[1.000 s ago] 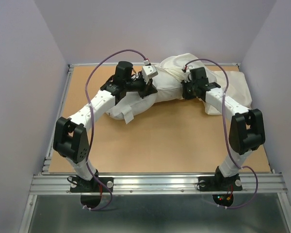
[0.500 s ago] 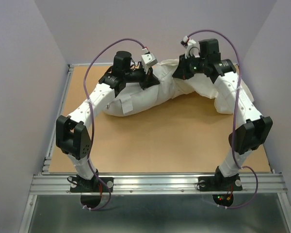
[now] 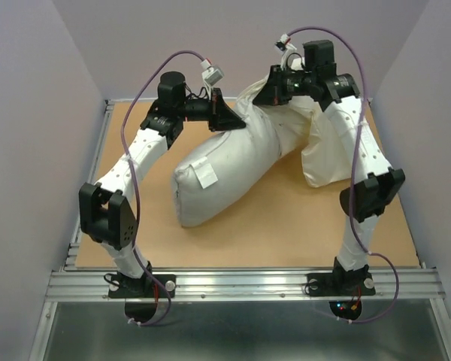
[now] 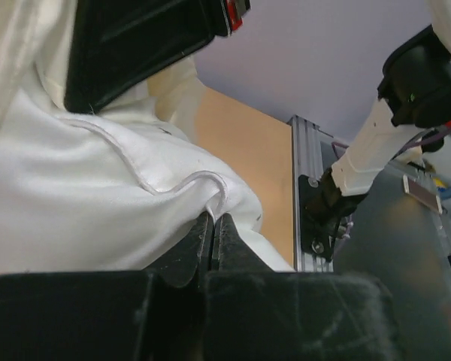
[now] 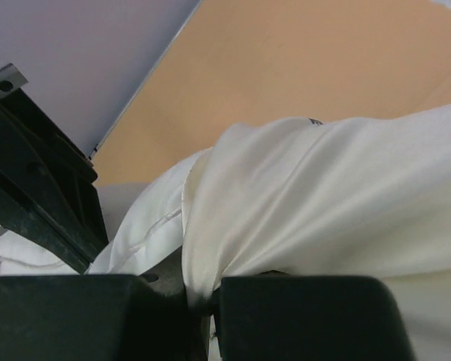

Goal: Put the pillow into the pillowcase

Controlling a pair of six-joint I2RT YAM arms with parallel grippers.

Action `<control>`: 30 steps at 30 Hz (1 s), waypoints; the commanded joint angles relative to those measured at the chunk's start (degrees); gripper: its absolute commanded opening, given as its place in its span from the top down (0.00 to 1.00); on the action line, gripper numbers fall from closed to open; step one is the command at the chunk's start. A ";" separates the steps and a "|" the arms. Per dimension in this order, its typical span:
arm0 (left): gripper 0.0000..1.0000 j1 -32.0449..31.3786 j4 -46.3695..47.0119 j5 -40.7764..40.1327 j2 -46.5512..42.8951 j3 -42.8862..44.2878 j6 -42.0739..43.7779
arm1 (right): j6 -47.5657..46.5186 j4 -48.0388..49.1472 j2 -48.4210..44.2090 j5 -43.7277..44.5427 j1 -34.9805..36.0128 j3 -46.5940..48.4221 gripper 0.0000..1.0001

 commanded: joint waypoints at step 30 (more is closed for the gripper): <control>0.30 11.89 -27.15 -27.69 10.13 13.68 38.89 | -24.80 9.92 -3.44 36.08 5.09 -20.25 0.48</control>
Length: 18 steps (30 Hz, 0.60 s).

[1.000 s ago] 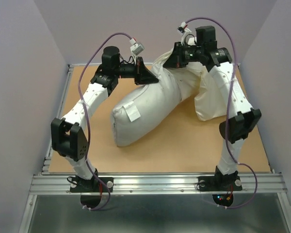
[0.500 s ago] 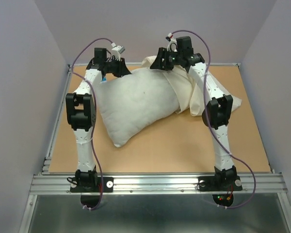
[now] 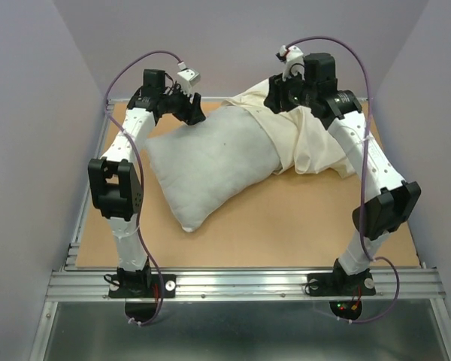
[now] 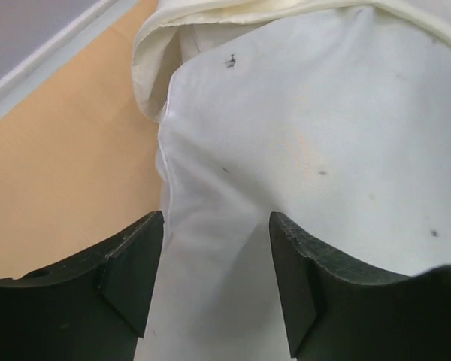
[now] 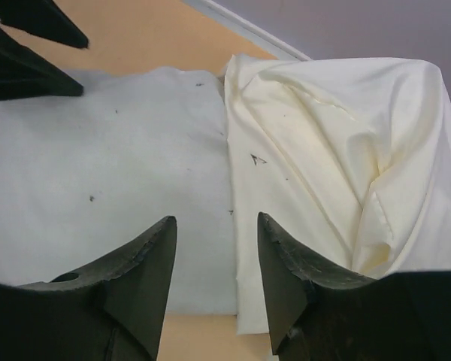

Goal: Put the pillow into the pillowcase

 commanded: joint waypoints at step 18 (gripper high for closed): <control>0.21 -10.41 5.80 -18.25 -17.97 -23.72 9.31 | -13.26 -3.14 15.95 24.91 6.24 2.45 0.56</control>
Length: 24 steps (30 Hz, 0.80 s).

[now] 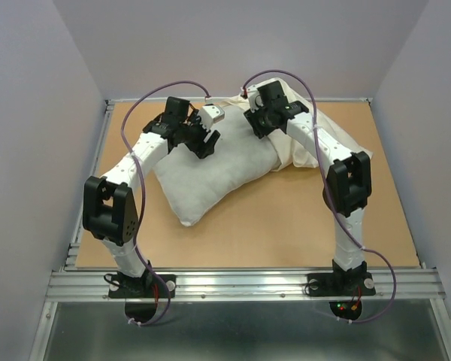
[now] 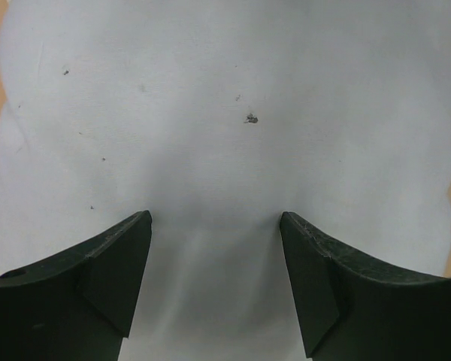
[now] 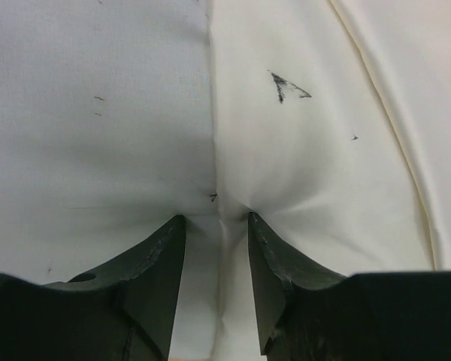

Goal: Put the pillow into the pillowcase

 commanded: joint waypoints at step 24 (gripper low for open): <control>1.00 -0.48 38.59 26.57 4.34 4.08 -41.69 | 27.15 -8.67 3.08 -63.32 4.45 35.20 0.99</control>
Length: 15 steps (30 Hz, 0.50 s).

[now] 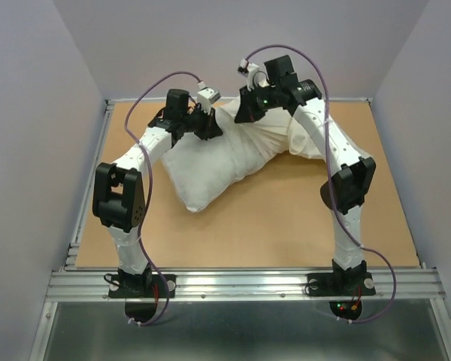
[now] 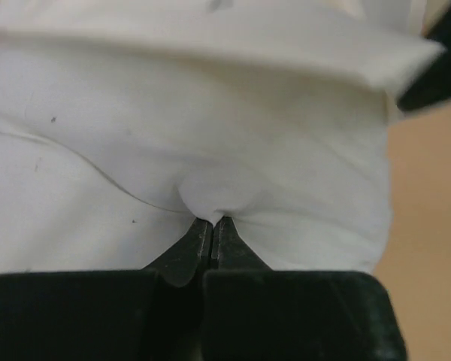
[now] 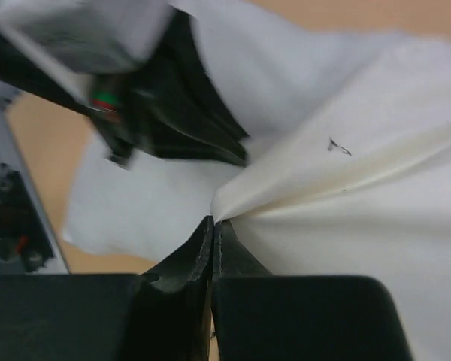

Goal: Put the pillow into the pillowcase

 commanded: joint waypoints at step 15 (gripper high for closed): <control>1.00 0.62 31.73 11.23 -10.98 -13.37 -36.04 | 13.98 7.63 -6.83 -19.19 -4.36 -14.17 0.96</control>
